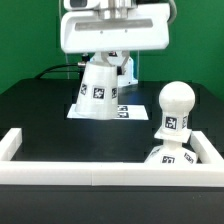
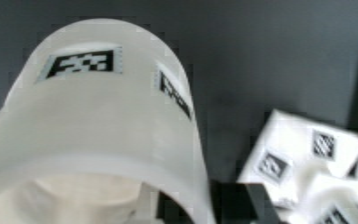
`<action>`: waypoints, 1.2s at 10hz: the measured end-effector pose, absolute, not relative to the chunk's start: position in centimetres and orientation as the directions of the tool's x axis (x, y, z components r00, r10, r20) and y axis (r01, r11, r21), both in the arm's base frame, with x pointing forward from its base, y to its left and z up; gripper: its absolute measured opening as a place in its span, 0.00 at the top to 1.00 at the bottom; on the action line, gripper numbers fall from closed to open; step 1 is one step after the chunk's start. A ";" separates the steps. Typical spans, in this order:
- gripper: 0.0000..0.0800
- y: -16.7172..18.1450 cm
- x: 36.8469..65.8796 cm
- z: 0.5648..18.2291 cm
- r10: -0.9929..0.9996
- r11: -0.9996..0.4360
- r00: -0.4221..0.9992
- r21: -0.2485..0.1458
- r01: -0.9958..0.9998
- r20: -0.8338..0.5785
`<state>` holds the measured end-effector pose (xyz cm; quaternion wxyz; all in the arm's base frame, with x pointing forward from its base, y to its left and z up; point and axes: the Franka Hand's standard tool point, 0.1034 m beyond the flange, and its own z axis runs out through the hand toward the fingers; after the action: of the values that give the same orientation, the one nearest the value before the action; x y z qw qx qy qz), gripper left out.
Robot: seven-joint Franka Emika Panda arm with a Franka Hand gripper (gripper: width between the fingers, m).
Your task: Assemble lamp
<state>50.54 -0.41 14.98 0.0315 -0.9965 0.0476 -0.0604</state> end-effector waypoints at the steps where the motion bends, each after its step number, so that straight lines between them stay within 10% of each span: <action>1: 0.94 -0.5 50.3 14.6 -0.076 -0.996 0.991 -0.065 -0.069 0.114; 5: 0.94 -0.4 50.0 14.4 -0.076 -0.995 0.993 -0.069 -0.070 0.092; 12: 0.94 7.5 55.2 22.8 -0.163 -0.977 0.986 -0.146 -0.156 0.038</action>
Offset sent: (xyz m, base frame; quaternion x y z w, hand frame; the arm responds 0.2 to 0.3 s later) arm 0.0000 0.0000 0.0000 0.0000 0.0000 0.0000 1.0000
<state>55.19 7.45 22.80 0.0712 -0.9939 0.0801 -0.0246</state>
